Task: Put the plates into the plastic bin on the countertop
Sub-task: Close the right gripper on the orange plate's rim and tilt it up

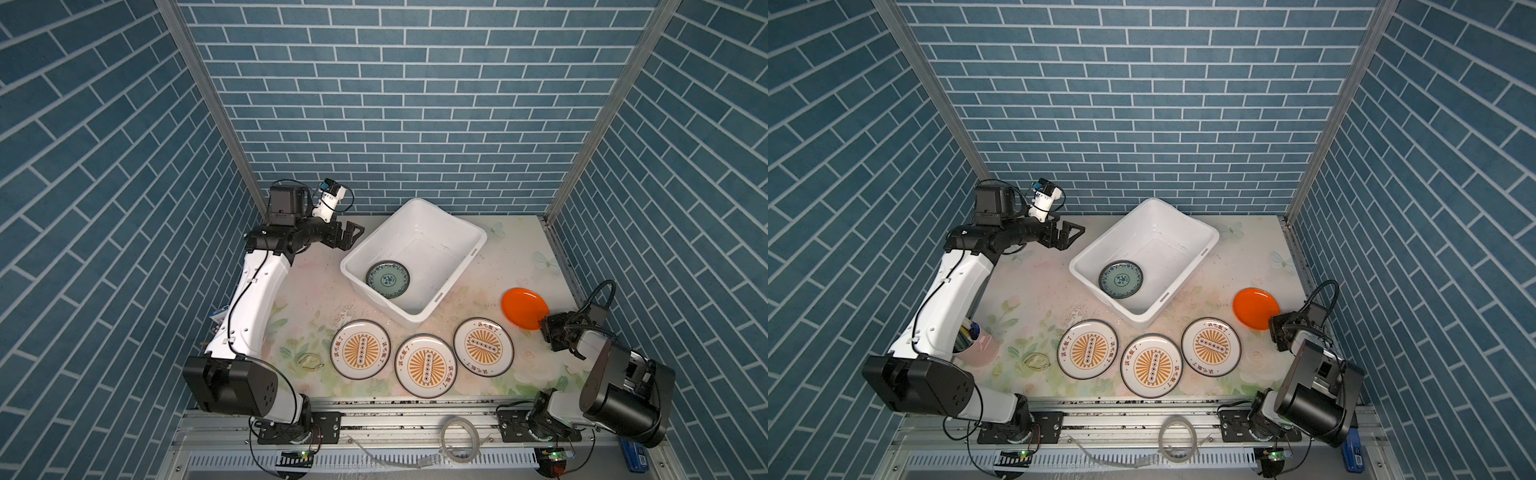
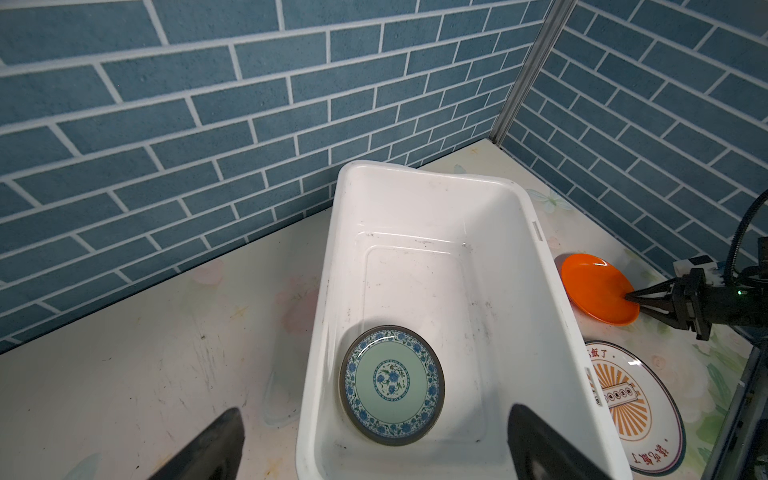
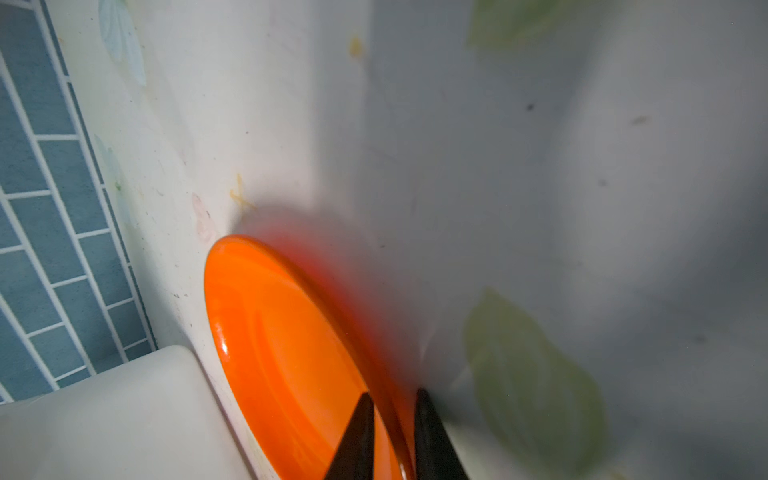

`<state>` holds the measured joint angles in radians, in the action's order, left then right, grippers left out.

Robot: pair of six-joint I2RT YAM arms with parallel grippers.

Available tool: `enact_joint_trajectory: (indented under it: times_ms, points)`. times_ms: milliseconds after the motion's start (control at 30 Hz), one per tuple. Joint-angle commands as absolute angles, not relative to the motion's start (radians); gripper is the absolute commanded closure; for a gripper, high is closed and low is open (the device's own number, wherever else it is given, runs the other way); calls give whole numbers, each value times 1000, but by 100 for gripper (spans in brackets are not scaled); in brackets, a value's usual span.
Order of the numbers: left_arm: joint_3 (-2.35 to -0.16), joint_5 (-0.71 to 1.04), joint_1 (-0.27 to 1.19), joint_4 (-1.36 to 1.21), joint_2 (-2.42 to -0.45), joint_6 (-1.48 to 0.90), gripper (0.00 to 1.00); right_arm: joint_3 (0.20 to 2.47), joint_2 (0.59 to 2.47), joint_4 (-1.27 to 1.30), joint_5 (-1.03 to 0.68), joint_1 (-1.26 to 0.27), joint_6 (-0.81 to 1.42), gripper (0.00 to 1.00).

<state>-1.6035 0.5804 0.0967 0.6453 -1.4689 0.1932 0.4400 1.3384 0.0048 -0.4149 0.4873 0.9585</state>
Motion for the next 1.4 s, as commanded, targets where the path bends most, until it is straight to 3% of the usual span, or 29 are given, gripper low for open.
enact_joint_trajectory:
  times_ms: [0,200,733,1367]
  points:
    - [-1593,580,98,641,-1457,192,1,407,1371,-23,-399,491,957,76]
    - [-1585,578,98,640,-1457,194,0,403,1391,-11,-399,491,932,75]
    - [-1598,580,97,645,-1471,189,0,380,1460,118,-433,491,947,94]
    - [-1635,577,99,643,-1492,190,1,447,1337,113,-469,490,1000,100]
